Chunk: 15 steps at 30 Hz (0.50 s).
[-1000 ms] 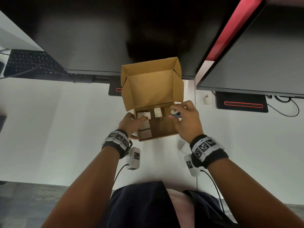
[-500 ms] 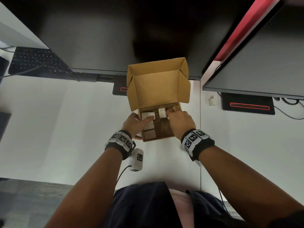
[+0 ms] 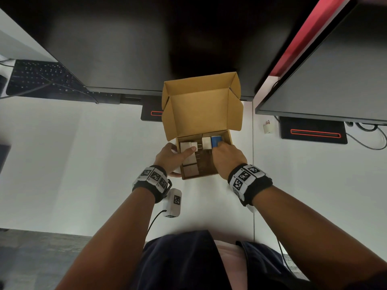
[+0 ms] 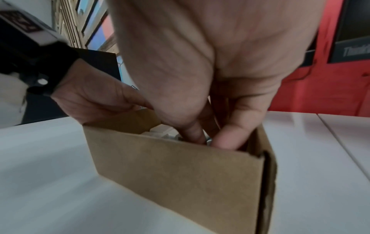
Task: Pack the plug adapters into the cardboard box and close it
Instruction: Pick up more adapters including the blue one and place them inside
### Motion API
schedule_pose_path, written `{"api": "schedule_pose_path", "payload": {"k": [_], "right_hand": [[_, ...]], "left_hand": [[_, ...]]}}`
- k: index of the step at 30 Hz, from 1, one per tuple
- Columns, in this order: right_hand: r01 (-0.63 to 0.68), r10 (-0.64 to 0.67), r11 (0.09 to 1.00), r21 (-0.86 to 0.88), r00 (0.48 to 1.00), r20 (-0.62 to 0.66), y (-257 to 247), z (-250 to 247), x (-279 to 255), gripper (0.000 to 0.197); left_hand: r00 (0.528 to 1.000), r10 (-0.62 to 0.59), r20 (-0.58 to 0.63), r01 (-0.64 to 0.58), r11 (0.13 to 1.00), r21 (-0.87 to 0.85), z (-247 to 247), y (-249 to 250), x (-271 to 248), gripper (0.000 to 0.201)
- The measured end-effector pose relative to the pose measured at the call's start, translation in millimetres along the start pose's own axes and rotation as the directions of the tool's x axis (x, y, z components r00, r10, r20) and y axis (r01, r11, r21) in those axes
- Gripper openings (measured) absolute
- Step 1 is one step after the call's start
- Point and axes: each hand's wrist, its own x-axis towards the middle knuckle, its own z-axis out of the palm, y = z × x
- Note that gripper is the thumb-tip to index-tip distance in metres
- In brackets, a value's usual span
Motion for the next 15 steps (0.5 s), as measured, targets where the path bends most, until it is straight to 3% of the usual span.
{"api": "schedule_pose_path", "payload": {"k": [8, 12, 15], "right_hand": [[-0.003, 0.006, 0.996, 0.087, 0.999, -0.038, -0.1, -0.3, -4.5, 0.022], [-0.034, 0.1, 0.957, 0.288, 0.97, -0.22, 19.8, -5.8, -15.8, 0.011], [-0.04, 0.241, 0.853, 0.52, 0.914, -0.326, 51.2, 0.6, -32.3, 0.012]], "left_hand": [[1.0, -0.015, -0.017, 0.015, 1.0, 0.015, 2.5, -3.0, 6.6, 0.049], [1.0, -0.013, -0.01, 0.013, 1.0, 0.022, 2.2, -3.5, 7.5, 0.046], [1.0, -0.011, -0.01, 0.012, 1.0, 0.011, 2.3, -4.2, 7.7, 0.046]]}}
